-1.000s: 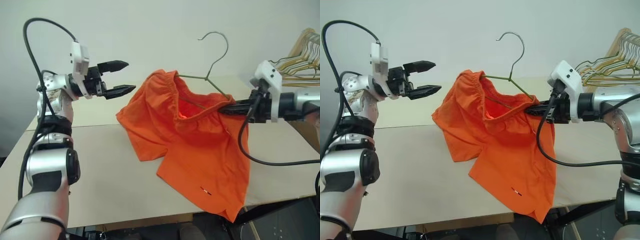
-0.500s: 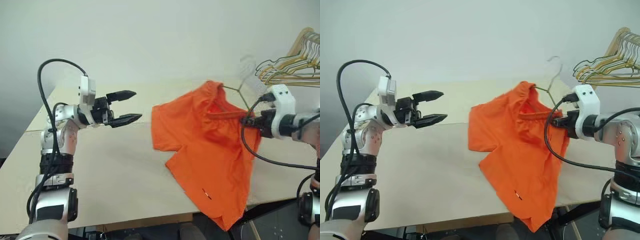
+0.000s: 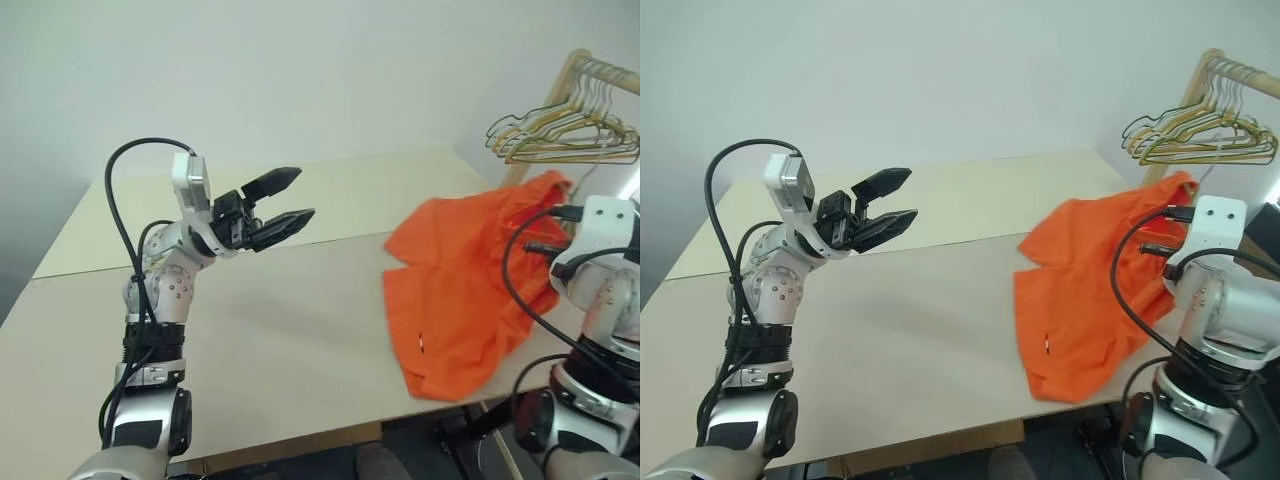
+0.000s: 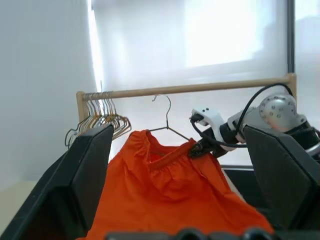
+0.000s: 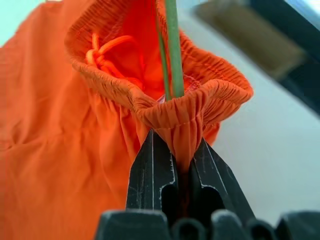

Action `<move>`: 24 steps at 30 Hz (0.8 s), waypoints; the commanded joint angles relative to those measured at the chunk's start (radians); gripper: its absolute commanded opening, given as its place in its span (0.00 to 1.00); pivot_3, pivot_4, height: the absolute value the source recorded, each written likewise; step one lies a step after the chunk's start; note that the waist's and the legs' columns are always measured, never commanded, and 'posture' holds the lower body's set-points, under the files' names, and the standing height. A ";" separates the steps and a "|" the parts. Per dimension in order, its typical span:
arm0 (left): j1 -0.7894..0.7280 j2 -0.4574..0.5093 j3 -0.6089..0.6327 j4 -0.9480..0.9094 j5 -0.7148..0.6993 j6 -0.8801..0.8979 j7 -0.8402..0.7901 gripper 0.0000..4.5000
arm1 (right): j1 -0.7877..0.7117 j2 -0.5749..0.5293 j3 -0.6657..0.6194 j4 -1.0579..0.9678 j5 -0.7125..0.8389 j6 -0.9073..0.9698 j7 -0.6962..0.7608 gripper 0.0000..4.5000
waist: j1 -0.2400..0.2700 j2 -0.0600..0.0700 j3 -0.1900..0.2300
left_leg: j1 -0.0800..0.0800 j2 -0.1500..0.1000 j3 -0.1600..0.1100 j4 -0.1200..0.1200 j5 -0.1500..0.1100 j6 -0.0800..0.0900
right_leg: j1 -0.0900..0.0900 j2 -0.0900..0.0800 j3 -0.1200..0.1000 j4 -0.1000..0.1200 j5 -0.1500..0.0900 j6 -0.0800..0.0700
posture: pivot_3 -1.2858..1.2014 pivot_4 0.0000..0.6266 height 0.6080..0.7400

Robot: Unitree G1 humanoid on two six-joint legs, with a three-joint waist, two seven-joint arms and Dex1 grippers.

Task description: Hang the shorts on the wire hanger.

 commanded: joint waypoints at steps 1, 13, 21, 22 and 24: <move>0.004 -0.032 0.021 -0.052 -0.050 0.004 0.056 0.99 | -0.072 0.059 -0.061 -0.036 -0.114 -0.041 -0.114 0.00 | -0.015 0.000 0.000 | 0.001 0.000 0.000 0.000 0.000 0.000 | 0.001 0.001 0.001 0.000 0.000 0.000 | 0.40 0.00 1.00; 0.049 -0.046 -0.012 -0.127 -0.047 0.002 0.118 0.99 | -0.244 -0.013 -0.114 0.357 -0.177 -0.304 -0.185 0.00 | -0.044 0.001 -0.001 | 0.012 -0.002 0.001 -0.006 -0.003 0.006 | 0.004 0.006 0.009 -0.001 0.000 0.000 | 0.42 0.00 1.00; 0.069 -0.028 -0.017 -0.137 -0.038 -0.004 0.125 0.99 | -0.423 -0.136 -0.197 0.705 -0.120 -0.456 -0.189 0.00 | -0.041 0.002 -0.001 | 0.015 -0.001 0.002 -0.010 -0.003 0.005 | 0.006 0.007 0.010 -0.002 0.000 0.000 | 0.42 0.00 1.00; 0.068 -0.027 -0.018 -0.136 -0.037 -0.004 0.126 0.99 | -0.442 -0.152 -0.203 0.747 -0.114 -0.476 -0.192 0.00 | -0.040 0.002 -0.001 | 0.015 -0.001 0.002 -0.010 -0.003 0.005 | 0.007 0.007 0.010 -0.003 0.000 0.000 | 0.42 0.00 1.00; 0.066 -0.026 -0.022 -0.135 -0.033 -0.006 0.126 0.99 | -0.475 -0.187 -0.200 0.831 -0.106 -0.539 -0.207 0.00 | -0.040 0.002 -0.001 | 0.016 -0.001 0.002 -0.011 -0.003 0.006 | 0.010 0.007 0.010 -0.007 0.000 0.000 | 0.42 0.00 1.00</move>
